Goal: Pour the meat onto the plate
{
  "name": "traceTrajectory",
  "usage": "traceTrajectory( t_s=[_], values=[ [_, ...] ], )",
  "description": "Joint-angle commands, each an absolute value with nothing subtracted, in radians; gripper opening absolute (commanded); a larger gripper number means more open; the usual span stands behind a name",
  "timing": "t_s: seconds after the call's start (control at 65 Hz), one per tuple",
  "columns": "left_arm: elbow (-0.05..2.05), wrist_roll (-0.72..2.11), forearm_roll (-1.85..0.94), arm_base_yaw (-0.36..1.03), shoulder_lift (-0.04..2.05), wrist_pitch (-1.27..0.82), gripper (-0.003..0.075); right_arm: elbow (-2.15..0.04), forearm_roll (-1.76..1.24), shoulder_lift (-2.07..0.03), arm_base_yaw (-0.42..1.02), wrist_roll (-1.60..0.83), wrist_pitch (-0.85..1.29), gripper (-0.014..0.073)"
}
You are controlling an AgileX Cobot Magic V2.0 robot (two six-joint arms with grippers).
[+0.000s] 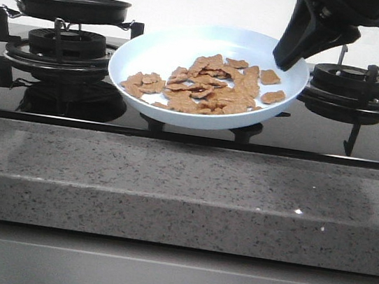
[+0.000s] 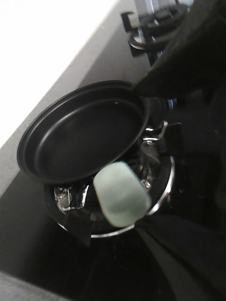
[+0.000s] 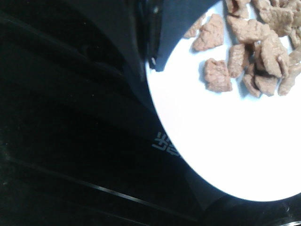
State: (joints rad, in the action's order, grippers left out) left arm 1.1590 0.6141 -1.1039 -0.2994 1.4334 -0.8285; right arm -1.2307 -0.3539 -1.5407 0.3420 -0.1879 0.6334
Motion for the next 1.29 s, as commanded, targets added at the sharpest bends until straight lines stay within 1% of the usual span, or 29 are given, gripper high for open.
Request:
traceTrajectory(
  t_s=[0.0, 0.139, 0.292, 0.493, 0.708, 0.785, 0.954, 1.108, 1.278],
  values=[
    [1.191, 0.55, -0.981, -0.301, 1.308, -0.797, 0.0514, -1.258, -0.374, -1.505, 0.341, -0.193, 0.576, -0.0069],
    [1.178, 0.444, -0.731, -0.271, 1.156, -0.783, 0.0514, -1.258, -0.374, -1.505, 0.341, -0.193, 0.576, -0.0069],
    [1.134, 0.345, -0.575, -0.198, 1.002, -0.756, 0.0514, -1.258, -0.374, -1.505, 0.341, -0.193, 0.576, -0.0069],
    [1.015, 0.197, -0.332, -0.01, 0.82, -0.736, 0.0513, -1.258, -0.374, -1.505, 0.341, -0.193, 0.576, -0.0069],
    [0.912, 0.015, -0.06, 0.149, 0.719, -0.802, 0.0512, -1.258, -0.375, -1.505, 0.341, -0.193, 0.577, -0.0069],
    [0.884, -0.01, -0.013, 0.184, 0.707, -0.817, 0.0512, -1.258, -0.375, -1.505, 0.341, -0.193, 0.578, -0.0069],
    [0.851, -0.012, -0.012, 0.236, 0.698, -0.813, 0.0512, -1.258, -0.375, -1.505, 0.341, -0.193, 0.577, -0.0069],
    [0.848, -0.012, -0.014, 0.242, 0.698, -0.811, 0.0512, -1.258, -0.375, -1.505, 0.341, -0.193, 0.574, -0.0069],
    [0.848, -0.012, -0.018, 0.242, 0.698, -0.756, 0.0512, -1.258, -0.375, -1.508, 0.339, -0.193, 0.567, -0.0069]
  ],
)
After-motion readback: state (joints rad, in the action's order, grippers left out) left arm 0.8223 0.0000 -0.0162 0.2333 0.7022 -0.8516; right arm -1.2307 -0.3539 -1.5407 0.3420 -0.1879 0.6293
